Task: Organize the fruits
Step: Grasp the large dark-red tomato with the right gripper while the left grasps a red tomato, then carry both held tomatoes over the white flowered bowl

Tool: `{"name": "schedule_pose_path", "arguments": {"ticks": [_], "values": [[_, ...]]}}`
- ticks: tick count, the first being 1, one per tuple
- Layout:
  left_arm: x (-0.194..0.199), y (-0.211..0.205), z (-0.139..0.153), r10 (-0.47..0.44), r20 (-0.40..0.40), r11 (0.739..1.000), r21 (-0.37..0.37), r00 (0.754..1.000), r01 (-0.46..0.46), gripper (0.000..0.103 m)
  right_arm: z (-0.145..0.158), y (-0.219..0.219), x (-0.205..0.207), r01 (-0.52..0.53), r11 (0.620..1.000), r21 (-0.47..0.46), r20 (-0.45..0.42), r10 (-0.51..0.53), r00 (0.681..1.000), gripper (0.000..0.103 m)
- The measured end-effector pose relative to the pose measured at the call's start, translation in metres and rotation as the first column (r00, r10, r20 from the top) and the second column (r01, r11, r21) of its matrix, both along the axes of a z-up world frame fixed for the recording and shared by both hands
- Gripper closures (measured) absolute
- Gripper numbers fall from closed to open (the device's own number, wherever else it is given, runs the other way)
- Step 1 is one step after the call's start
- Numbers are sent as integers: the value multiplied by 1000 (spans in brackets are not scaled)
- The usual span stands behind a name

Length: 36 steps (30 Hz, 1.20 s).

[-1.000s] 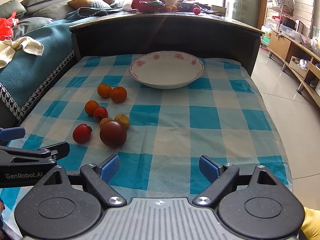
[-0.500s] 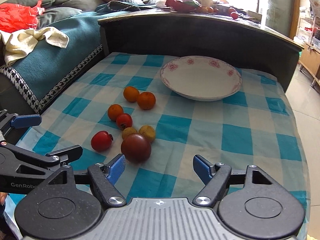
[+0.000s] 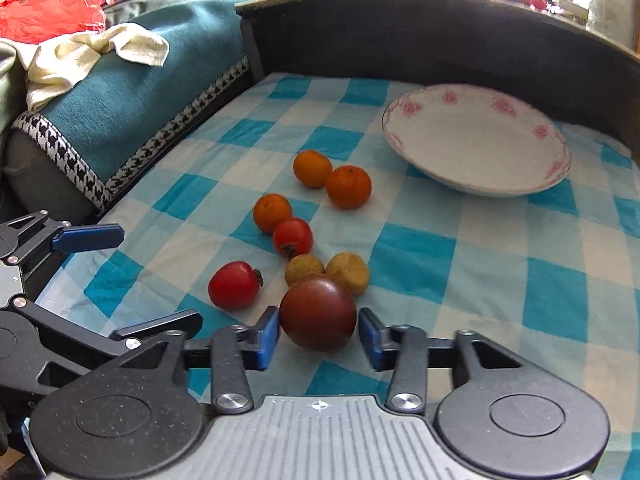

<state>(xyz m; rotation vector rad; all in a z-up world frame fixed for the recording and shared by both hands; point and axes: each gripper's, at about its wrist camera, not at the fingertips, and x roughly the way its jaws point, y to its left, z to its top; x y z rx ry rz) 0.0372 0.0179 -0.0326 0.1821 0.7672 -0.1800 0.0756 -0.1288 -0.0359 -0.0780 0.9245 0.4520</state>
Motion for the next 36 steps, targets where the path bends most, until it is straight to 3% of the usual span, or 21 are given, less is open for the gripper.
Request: {"name": "schedule_pose_path", "arguments": {"ticks": [2, 6, 10, 15, 21, 28, 36], "values": [[1, -3, -2, -17, -14, 1000, -4, 1000, 17, 3, 0, 1, -2, -9, 1000, -8, 8, 9, 1000, 68], [7, -10, -4, -31, -52, 999, -34, 998, 29, 20, 3, -4, -3, -7, 1000, -15, -11, 7, 1000, 69], [15, -22, -8, -47, -73, 999, -23, 996, 46, 26, 9, -22, -9, 31, 999, -34, -9, -32, 999, 69], [31, -26, -12, -69, -94, 996, -63, 993, 63, 50, 22, -39, -13, 74, 997, -13, 4, -74, 997, 69], [33, -21, -12, -63, -107, 995, -85, 992, 54, 64, 18, -44, -10, 99, 995, 3, -22, -98, 995, 69], [35, -22, -4, -66, -155, 996, -76, 986, 54, 66, 17, -46, -7, 116, 993, 1, -24, -116, 993, 69], [61, -41, 30, -113, -106, 990, -98, 988, 103, 66, 34, -55, 0, 153, 988, 28, 18, -154, 988, 69]]}}
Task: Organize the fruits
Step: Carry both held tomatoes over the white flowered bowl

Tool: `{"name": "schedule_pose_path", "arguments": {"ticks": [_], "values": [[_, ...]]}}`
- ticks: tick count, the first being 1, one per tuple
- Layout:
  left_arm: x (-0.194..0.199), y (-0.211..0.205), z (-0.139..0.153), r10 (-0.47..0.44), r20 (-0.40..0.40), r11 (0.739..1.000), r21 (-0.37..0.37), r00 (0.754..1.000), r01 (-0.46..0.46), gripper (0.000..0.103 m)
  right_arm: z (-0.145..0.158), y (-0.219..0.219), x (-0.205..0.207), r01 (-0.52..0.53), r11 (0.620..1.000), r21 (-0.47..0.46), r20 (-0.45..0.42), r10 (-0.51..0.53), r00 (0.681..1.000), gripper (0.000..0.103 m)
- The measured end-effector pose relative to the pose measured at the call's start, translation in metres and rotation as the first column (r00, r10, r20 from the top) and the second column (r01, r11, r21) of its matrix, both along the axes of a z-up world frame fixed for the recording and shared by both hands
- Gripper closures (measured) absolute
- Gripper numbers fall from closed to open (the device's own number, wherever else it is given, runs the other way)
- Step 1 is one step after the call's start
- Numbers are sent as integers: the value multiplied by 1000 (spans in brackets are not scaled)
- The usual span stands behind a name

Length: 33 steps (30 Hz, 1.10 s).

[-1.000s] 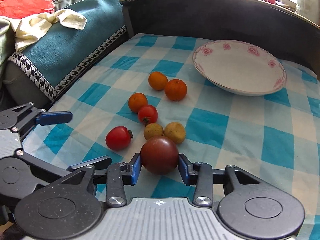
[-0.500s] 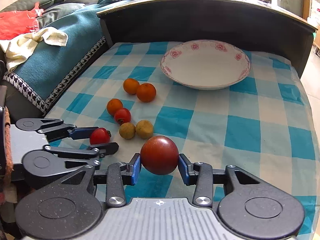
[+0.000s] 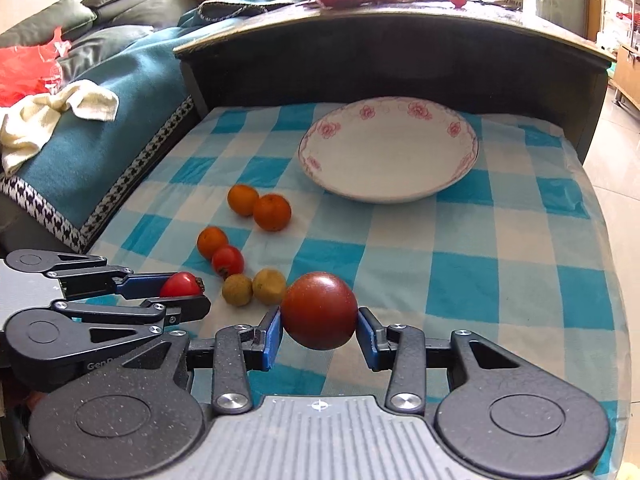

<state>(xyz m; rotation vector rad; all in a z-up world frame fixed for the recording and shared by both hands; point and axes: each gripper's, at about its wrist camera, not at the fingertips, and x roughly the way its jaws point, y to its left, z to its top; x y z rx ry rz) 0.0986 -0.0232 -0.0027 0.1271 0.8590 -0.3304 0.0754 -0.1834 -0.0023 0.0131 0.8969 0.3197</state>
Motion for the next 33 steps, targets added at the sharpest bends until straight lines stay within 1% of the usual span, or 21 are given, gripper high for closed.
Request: {"name": "schedule_pose_path", "arguments": {"ticks": [3, 7, 15, 22, 25, 28, 33], "values": [[22, -9, 5, -8, 11, 1000, -17, 1000, 8, 66, 7, -2, 10, 14, 1000, 4, 20, -14, 1000, 69], [49, -18, 4, -8, 15, 999, -42, 1000, 9, 66, 13, -4, 27, 35, 999, -5, 45, -34, 998, 69], [89, -32, -1, -14, 36, 999, -33, 999, 15, 66, 10, -10, 73, 62, 997, -39, 70, -59, 996, 69], [109, -39, -9, -24, 45, 999, -33, 999, 25, 66, 2, -18, 100, 70, 996, -54, 71, -66, 995, 69], [114, -41, -10, -21, 60, 999, -26, 998, 23, 66, -1, -21, 104, 66, 996, -52, 73, -62, 995, 69], [117, -39, -11, -15, 63, 999, -37, 998, 17, 66, -3, -20, 109, 63, 996, -62, 78, -58, 995, 69], [120, -39, -11, -5, 69, 999, -35, 998, 7, 65, -8, -19, 117, 55, 996, -66, 72, -51, 996, 66]]}}
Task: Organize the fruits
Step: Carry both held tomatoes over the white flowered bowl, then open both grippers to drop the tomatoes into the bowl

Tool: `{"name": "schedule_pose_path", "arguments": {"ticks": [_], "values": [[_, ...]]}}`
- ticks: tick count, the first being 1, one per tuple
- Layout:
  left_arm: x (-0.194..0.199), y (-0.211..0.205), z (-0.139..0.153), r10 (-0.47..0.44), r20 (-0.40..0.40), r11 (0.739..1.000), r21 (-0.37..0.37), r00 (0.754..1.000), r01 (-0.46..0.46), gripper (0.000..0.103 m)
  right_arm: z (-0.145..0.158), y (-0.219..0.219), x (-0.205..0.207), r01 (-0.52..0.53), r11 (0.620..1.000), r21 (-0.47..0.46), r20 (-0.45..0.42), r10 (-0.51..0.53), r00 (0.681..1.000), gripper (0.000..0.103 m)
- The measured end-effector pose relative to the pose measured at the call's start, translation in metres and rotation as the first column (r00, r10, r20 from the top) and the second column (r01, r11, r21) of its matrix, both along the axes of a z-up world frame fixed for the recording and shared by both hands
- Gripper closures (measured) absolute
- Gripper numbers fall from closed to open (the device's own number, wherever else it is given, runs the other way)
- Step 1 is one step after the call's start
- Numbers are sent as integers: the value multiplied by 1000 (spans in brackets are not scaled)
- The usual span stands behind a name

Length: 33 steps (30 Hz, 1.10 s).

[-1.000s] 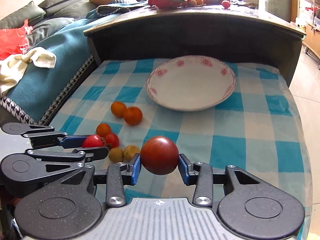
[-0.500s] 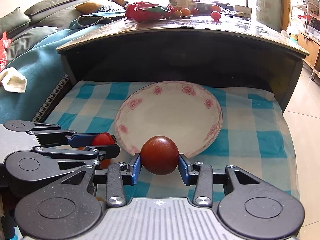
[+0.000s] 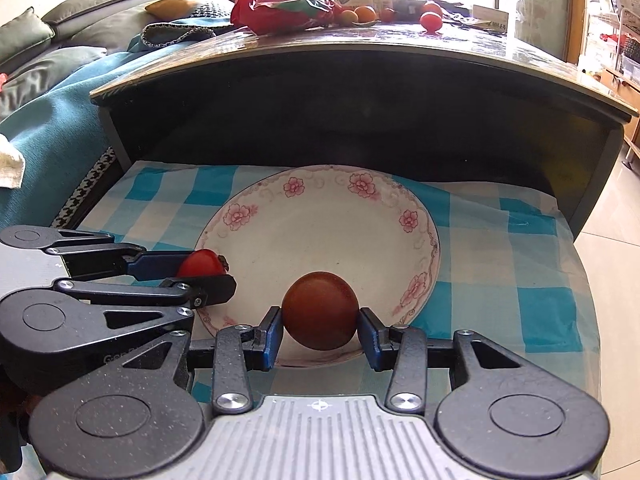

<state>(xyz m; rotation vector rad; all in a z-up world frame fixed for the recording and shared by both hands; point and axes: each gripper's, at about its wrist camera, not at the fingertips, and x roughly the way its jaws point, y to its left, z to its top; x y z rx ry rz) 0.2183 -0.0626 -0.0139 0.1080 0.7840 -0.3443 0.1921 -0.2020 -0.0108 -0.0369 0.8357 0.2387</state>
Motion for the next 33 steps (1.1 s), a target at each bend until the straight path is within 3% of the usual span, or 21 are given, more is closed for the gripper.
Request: {"name": "schedule_pose_path", "arguments": {"ticks": [16, 33], "values": [[-8, 5, 12, 11, 26, 1000, -4, 1000, -11, 59, 9, -3, -4, 13, 1000, 8, 35, -13, 999, 65], [-67, 17, 37, 44, 29, 998, 38, 999, -45, 59, 32, 9, -53, -44, 999, 31, 47, 42, 998, 60]]}}
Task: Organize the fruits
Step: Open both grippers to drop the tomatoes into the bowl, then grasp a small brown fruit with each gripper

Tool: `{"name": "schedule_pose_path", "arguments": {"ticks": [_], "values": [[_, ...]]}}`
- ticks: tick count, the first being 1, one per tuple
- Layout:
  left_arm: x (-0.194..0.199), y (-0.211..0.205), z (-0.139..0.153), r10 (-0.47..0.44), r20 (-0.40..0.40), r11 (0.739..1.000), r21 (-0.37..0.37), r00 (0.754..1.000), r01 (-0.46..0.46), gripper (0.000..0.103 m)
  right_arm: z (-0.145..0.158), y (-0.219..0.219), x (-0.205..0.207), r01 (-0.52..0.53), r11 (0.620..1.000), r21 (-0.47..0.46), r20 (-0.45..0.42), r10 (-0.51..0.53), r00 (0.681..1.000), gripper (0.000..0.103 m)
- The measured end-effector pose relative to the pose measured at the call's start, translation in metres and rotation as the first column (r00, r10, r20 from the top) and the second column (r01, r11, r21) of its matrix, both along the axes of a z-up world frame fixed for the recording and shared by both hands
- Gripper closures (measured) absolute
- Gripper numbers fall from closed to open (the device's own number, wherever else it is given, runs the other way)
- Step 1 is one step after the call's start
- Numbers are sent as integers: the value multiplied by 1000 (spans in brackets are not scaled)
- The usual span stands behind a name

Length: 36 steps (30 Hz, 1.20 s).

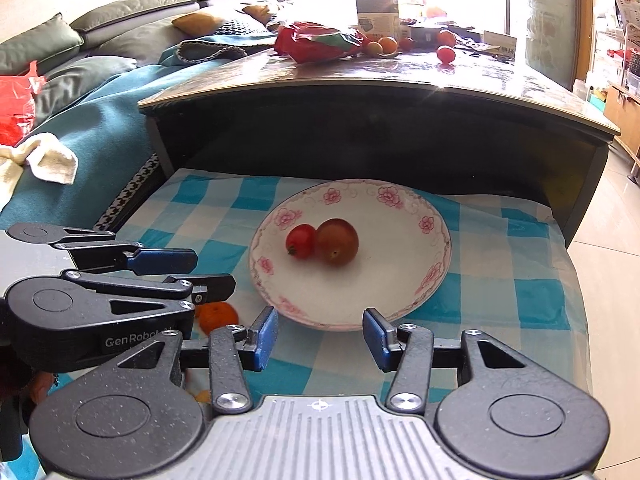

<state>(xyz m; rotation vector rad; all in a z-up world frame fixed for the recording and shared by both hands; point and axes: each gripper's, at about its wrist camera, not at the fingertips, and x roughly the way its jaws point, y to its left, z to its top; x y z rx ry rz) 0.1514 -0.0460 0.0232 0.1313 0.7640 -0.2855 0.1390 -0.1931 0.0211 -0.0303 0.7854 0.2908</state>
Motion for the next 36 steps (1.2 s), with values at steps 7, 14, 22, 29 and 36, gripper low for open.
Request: {"name": "schedule_pose_path", "arguments": {"ticks": [7, 14, 22, 29, 36], "values": [[-31, 22, 3, 14, -17, 1000, 5, 1000, -14, 55, 3, 12, -21, -34, 999, 8, -12, 34, 999, 60], [-55, 48, -16, 1, -85, 999, 39, 996, 2, 54, -7, 26, -46, -108, 994, -3, -63, 107, 992, 60], [-62, 56, -33, -54, -129, 997, 41, 990, 60, 54, -32, 51, -44, -240, 968, -67, -116, 231, 966, 60], [-63, 55, -41, -113, -157, 993, 10, 981, 116, 54, -48, 64, -31, -300, 951, -74, -155, 286, 946, 68], [-63, 53, -48, -150, -183, 989, -36, 972, 146, 54, -56, 63, -22, -317, 946, -62, -163, 304, 939, 76]]}}
